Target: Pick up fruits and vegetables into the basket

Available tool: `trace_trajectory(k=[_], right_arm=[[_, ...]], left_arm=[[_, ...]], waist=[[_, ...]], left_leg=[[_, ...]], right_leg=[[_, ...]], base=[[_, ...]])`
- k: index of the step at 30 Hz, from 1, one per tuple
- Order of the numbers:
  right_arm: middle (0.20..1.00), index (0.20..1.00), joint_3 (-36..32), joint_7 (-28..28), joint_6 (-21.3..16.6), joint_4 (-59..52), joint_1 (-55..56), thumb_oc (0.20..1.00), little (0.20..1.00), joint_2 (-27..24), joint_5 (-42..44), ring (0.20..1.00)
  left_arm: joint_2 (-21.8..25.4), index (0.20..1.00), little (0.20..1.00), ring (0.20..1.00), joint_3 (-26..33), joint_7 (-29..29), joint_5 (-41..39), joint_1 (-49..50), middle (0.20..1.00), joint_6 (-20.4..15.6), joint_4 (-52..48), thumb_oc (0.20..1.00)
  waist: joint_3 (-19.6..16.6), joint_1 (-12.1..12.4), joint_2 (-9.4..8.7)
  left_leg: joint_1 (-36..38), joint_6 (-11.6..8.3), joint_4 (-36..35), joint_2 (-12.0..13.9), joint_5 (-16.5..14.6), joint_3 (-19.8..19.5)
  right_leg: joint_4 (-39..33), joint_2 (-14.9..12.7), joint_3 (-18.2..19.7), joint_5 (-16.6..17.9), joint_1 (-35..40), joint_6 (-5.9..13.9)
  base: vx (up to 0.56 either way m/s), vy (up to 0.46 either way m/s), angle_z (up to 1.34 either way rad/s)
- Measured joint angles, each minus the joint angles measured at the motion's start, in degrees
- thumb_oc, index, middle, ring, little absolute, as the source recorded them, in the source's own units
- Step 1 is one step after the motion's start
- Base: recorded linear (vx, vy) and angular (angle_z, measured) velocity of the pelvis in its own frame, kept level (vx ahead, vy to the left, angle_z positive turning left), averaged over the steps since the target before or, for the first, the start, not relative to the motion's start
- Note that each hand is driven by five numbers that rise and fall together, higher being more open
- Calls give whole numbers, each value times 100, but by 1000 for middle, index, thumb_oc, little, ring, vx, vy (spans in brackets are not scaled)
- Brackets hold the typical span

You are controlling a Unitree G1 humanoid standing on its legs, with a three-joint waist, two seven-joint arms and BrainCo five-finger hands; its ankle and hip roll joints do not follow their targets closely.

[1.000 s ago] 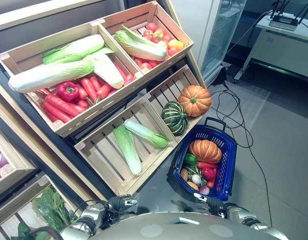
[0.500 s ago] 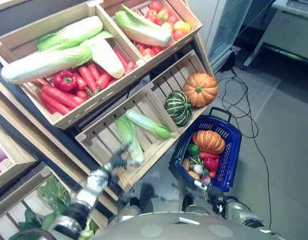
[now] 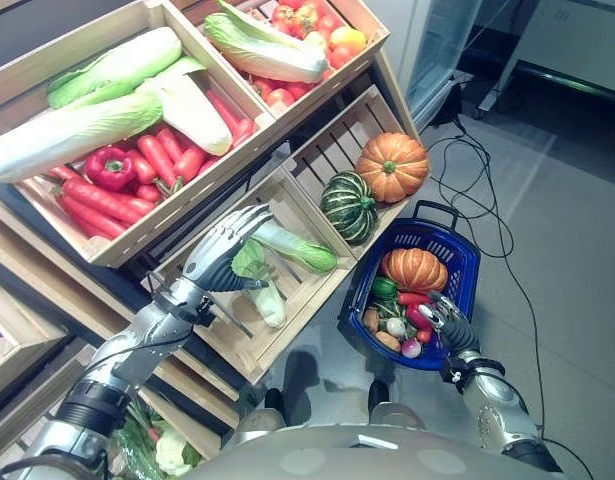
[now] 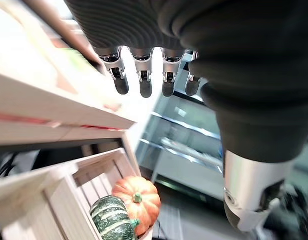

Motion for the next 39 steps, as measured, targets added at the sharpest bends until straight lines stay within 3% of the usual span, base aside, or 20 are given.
trace_trajectory(k=[3,7,10,15,19,29,33,39], right_arm=[[1000,1000,0,-145,-6,-223,21,1000,1000,-295,-17,1000],[1000,1000,-54,-427,-17,-467,-311,1000,1000,-919,-100,1000],[1000,1000,-112,-589,-24,-526,-677,1000,1000,-1083,-100,1000],[1000,1000,-137,-687,-31,-809,-953,1000,1000,-1354,-96,1000],[1000,1000,-176,-748,-44,-989,-1375,1000,1000,-1609,-90,1000],[1000,1000,-173,-793,-57,-1362,-1963,1000,1000,-1685,75,1000],[1000,1000,-172,-829,-5,-1372,-2054,1000,1000,-1686,76,1000],[1000,1000,-154,-917,-6,-1395,-2026,1000,1000,-1676,74,1000]], left_arm=[[483,1000,1000,1000,-454,440,408,-370,1000,54,8,1000],[693,1000,1000,1000,-1285,1219,1044,-1361,1000,435,380,1000],[778,1000,1000,1000,-1731,1544,1473,-2116,1000,625,859,1000],[818,1000,1000,1000,-2145,1454,1666,-2795,1000,699,1239,1000],[812,1000,1000,1000,-2375,1177,1664,-3242,1000,810,1708,1000],[-118,1000,1000,1000,-2491,-36,970,-3350,1000,1771,3179,1000],[-511,1000,1000,1000,-2487,-37,965,-3224,1000,2312,3694,1000],[-573,1000,1000,1000,-2295,968,976,-3193,1000,3369,3985,1000]], waist=[[88,-147,186],[344,-509,650],[666,-701,825],[1157,-1012,947],[1660,-1172,975],[1929,-1139,711],[1955,-1154,672],[2007,-1154,595]], left_leg=[[-43,6,23,-55,-5,107],[-405,123,28,-237,51,252],[-570,165,28,-305,72,383],[-808,166,29,-321,109,485],[-1009,186,32,-367,158,515],[-1621,252,315,-568,171,595],[-1791,264,378,-588,195,652],[-2043,247,531,-582,203,649]], right_leg=[[56,-38,165,25,-171,31],[198,-211,364,149,-675,101],[286,-254,557,196,-990,143],[386,-244,702,225,-1373,157],[684,-257,801,233,-1770,131],[1880,-469,1101,-201,-2929,173],[2030,-476,1207,-206,-3175,168],[2294,-491,1233,-277,-3481,132]], base=[[-7,158,-24],[-121,167,-20],[-104,133,-30],[-94,45,-15],[-87,19,-14],[-72,10,-4],[-15,10,-5],[-18,-31,2]])
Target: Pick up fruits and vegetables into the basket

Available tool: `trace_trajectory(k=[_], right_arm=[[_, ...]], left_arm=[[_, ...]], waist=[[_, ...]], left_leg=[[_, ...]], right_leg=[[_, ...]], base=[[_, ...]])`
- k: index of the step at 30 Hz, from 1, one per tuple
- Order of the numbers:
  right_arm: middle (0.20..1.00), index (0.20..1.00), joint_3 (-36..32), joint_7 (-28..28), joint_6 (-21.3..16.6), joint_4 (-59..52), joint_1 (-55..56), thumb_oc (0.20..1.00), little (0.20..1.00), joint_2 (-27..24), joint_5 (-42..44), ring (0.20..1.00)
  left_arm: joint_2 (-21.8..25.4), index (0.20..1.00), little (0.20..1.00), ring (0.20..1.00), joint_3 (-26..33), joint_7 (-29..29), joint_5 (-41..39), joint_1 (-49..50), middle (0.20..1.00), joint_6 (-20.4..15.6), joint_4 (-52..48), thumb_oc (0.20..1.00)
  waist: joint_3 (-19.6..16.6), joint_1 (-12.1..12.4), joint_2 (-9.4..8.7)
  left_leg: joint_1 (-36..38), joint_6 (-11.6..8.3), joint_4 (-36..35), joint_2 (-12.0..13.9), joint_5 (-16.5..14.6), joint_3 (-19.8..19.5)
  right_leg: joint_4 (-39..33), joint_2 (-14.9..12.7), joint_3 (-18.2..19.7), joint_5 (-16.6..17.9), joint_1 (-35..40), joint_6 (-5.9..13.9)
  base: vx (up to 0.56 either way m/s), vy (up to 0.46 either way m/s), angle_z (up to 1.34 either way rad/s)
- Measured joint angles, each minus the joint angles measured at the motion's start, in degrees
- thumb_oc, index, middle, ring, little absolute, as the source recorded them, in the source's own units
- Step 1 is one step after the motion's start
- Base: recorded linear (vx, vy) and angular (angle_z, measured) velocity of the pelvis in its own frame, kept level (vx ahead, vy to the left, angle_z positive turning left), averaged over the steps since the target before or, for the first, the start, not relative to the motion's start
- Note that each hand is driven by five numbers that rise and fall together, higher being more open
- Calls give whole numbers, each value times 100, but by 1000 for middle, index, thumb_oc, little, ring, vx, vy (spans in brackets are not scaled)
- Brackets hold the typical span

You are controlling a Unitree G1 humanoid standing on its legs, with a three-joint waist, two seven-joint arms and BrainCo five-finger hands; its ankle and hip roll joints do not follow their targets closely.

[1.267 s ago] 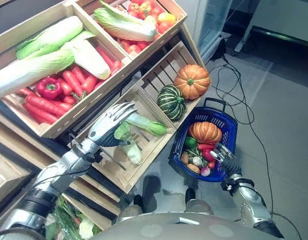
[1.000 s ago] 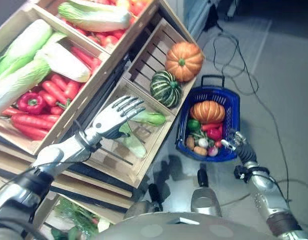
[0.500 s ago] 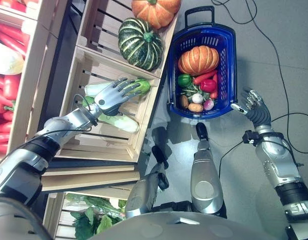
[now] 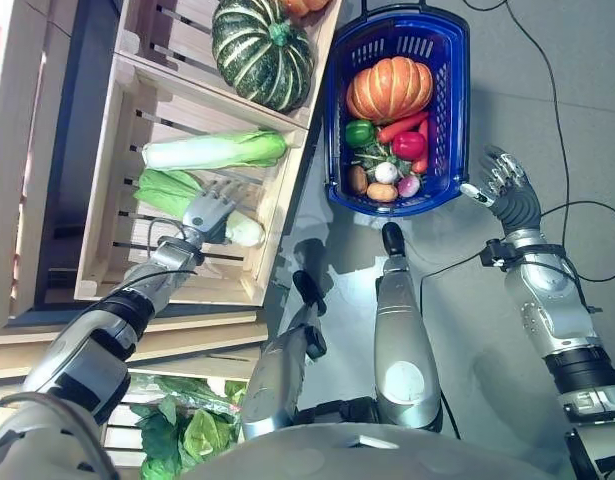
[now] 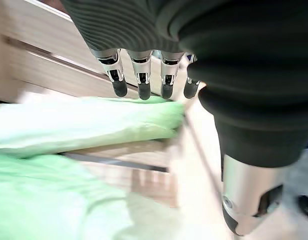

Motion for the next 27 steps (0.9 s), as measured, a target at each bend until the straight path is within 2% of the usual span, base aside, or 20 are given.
trace_trajectory(k=[1,2,4,9,13,18,21,27], right_arm=[[1000,1000,0,0,0,0,0,1000,1000,0,0,1000],[1000,1000,5,-11,-16,-1,5,1000,1000,0,0,1000],[1000,1000,27,-62,-22,-4,-14,1000,1000,-1,0,1000],[1000,1000,183,-176,-100,-93,-21,1000,1000,-4,-10,1000],[1000,1000,235,-212,-124,-174,-23,1000,1000,-8,-10,1000],[1000,1000,265,-209,-130,-185,-45,1000,1000,-10,-11,1000],[1000,1000,264,-206,-185,-203,-93,1000,1000,-14,-10,1000],[1000,1000,276,-211,-225,-209,-75,1000,1000,2,-12,1000]], left_arm=[[0,1000,1000,1000,0,0,0,0,1000,0,0,1000],[0,1000,1000,1000,99,311,2,-95,1000,203,107,1000],[2,1000,1000,1000,197,560,-8,-251,1000,330,121,1000],[42,1000,1000,1000,203,1027,-45,-855,1000,449,125,1000],[51,1000,1000,1000,116,942,100,-1196,1000,551,161,1000],[88,1000,1000,1000,-312,379,554,-1386,1000,537,337,1000],[96,1000,1000,1000,-380,114,696,-1344,1000,528,438,1000],[95,1000,1000,1000,-420,147,694,-1193,1000,584,472,1000]], waist=[[0,0,0],[7,4,-11],[13,18,-19],[50,-11,-75],[50,-67,-75],[51,-107,-77],[51,-103,-77],[51,-116,-77]], left_leg=[[0,0,0,0,0,0],[-107,-7,64,5,5,-12],[-203,-11,96,4,7,-11],[-333,-16,187,4,-3,-3],[-442,-18,194,0,-5,4],[-528,-36,264,8,-59,22],[-610,-23,285,-3,-81,128],[-833,-26,451,1,-125,169]], right_leg=[[0,0,0,0,0,0],[68,-3,2,-11,-100,-18],[107,-2,4,-8,-202,-21],[177,-4,14,-17,-321,-40],[180,2,21,-13,-436,-44],[184,27,47,17,-507,-91],[227,30,161,18,-653,-90],[326,40,209,16,-873,-90]], base=[[-15,-31,4],[-12,-31,3],[-6,-16,2],[2,2,0],[1,5,-1],[20,22,-3],[18,10,-11],[4,-1,-2]])
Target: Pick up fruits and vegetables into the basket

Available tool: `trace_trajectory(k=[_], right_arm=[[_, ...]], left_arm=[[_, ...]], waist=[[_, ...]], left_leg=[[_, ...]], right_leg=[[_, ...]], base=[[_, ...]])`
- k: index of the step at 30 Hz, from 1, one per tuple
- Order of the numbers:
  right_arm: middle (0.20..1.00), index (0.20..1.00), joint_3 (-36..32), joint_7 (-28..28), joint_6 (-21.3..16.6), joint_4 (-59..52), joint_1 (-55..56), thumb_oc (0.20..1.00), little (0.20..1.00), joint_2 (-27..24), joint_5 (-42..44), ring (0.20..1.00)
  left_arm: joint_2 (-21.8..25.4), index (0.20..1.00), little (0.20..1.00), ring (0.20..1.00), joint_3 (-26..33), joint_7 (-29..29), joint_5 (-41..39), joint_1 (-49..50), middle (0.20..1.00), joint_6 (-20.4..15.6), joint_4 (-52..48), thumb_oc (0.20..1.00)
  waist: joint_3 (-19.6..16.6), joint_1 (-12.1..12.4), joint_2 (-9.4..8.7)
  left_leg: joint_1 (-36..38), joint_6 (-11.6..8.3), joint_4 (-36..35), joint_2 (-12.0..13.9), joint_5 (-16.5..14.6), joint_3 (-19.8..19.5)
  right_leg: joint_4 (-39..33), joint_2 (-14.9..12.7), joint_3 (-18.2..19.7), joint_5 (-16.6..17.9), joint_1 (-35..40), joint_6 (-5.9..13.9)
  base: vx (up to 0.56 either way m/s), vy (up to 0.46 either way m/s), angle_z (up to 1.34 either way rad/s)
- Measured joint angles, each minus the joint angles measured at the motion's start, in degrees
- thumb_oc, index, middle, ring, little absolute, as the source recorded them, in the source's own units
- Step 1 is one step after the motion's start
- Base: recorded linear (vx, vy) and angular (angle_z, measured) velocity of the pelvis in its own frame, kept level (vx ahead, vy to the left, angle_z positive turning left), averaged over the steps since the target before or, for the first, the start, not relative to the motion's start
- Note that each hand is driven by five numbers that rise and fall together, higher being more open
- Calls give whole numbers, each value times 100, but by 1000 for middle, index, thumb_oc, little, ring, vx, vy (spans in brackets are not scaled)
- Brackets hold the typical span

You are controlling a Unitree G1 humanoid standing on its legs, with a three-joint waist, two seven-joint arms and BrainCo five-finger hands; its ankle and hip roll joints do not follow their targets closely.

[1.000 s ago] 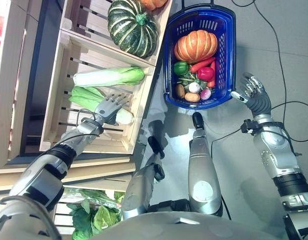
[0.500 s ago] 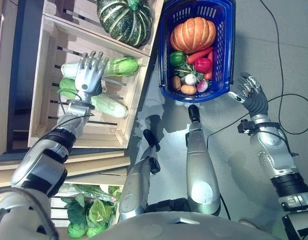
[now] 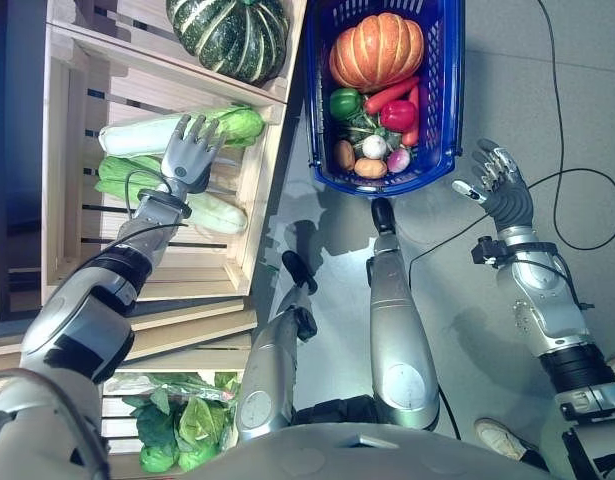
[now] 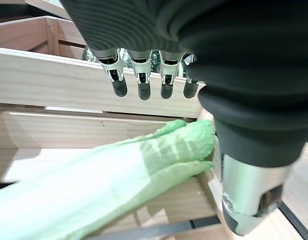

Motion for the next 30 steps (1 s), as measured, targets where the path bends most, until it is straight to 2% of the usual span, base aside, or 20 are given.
trace_trajectory(k=[6,8,12,18,24,30], right_arm=[[1000,1000,1,-9,-27,0,10,1000,1000,25,-1,1000],[1000,1000,1,-27,-81,-1,-12,1000,1000,24,-2,1000],[1000,1000,10,-83,-117,-4,-35,1000,1000,23,-3,1000],[1000,1000,152,-156,-118,-6,-114,1000,1000,-19,-4,1000],[1000,1000,228,-157,-124,-12,-208,1000,1000,-20,-58,1000],[1000,1000,232,-160,-189,-13,-203,1000,1000,-21,-58,1000]], left_arm=[[-2,1000,1000,1000,13,329,-46,127,1000,575,5,1000],[-2,1000,1000,1000,58,480,-310,103,1000,789,21,1000],[-3,1000,1000,1000,191,734,-734,-172,1000,986,140,1000],[-3,1000,1000,1000,252,970,-1222,-623,1000,1092,288,1000],[-5,1000,1000,1000,293,965,-1376,-772,1000,1118,493,1000],[-4,1000,1000,1000,295,849,-1480,-808,1000,1207,550,1000]], waist=[[0,37,0],[1,36,-1],[1,36,-3],[8,19,-12],[28,13,-44],[37,3,-58]], left_leg=[[-176,0,148,11,-28,24],[-230,2,219,14,-62,49],[-455,-5,458,76,-154,54],[-601,-23,718,129,-290,55],[-824,-67,1116,219,-474,23],[-1110,-98,1367,309,-551,-14]], right_leg=[[65,3,46,-18,-161,1],[95,6,80,-20,-216,3],[150,19,93,-8,-362,-12],[173,65,98,5,-420,-34],[453,104,108,-80,-597,-119],[539,173,107,-116,-814,-120]], base=[[0,-2,-1],[11,-1,-4],[4,0,-1],[24,8,-3],[34,11,0],[-1,-3,-1]])
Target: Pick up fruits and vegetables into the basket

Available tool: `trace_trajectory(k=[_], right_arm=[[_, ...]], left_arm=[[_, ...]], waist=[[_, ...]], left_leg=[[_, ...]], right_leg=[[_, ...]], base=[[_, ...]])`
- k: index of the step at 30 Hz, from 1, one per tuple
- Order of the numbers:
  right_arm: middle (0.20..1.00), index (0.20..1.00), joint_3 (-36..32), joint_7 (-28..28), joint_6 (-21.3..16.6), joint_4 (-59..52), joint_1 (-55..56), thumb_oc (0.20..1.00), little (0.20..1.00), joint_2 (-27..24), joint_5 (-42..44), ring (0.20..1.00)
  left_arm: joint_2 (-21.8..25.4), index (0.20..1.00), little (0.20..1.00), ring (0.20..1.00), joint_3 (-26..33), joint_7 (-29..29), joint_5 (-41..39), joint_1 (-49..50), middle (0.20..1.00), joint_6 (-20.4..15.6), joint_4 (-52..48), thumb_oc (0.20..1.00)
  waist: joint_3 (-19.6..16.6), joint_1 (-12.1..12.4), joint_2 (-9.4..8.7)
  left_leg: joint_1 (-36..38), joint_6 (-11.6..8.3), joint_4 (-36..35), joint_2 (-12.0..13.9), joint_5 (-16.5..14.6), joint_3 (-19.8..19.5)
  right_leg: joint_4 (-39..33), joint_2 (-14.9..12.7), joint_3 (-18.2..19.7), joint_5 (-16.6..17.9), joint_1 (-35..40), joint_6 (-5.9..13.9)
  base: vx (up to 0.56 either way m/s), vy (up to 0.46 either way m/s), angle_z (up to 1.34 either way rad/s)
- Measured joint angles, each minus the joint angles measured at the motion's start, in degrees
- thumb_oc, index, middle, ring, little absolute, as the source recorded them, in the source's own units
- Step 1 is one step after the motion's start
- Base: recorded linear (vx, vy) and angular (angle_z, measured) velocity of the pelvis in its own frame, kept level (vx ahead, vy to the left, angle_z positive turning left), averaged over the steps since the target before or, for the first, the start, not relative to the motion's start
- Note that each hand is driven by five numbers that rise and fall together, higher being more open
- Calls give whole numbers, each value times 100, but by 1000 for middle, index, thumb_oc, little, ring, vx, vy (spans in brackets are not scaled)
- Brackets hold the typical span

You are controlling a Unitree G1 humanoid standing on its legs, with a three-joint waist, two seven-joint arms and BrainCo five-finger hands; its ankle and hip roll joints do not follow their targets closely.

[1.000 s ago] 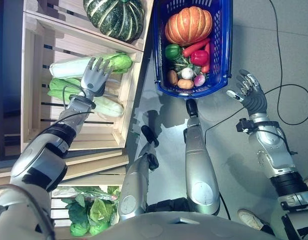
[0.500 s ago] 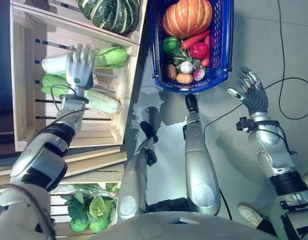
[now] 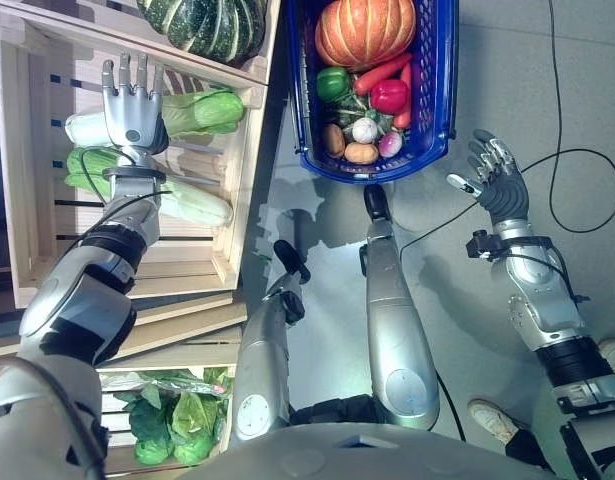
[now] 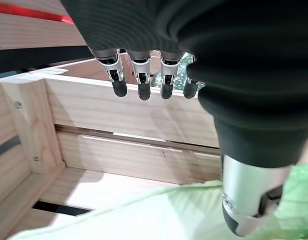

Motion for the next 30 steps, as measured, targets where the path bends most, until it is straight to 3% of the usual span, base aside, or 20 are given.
trace_trajectory(k=[11,20,30], right_arm=[[1000,1000,1,-2,-161,-14,-5,1000,1000,5,-3,1000],[1000,1000,0,-124,-201,-261,-120,1000,1000,5,-4,1000],[1000,1000,-13,-305,-304,-334,-225,1000,1000,-22,-128,1000]], left_arm=[[-50,1000,1000,1000,-6,-319,-371,-1,1000,42,180,1000],[-50,1000,1000,1000,-7,-323,-358,-25,1000,277,254,1000],[-22,1000,1000,1000,-9,-303,-360,-283,1000,797,345,1000]], waist=[[50,-39,-77],[51,-23,-91],[59,-30,-103]], left_leg=[[-514,-12,479,122,-162,-46],[-872,15,774,180,-268,-70],[-1247,53,1173,203,-418,-106]], right_leg=[[215,59,8,-24,-405,-37],[324,61,10,-4,-683,-66],[525,54,58,-14,-979,-55]], base=[[-1,-5,-1],[-1,4,0],[16,60,0]])
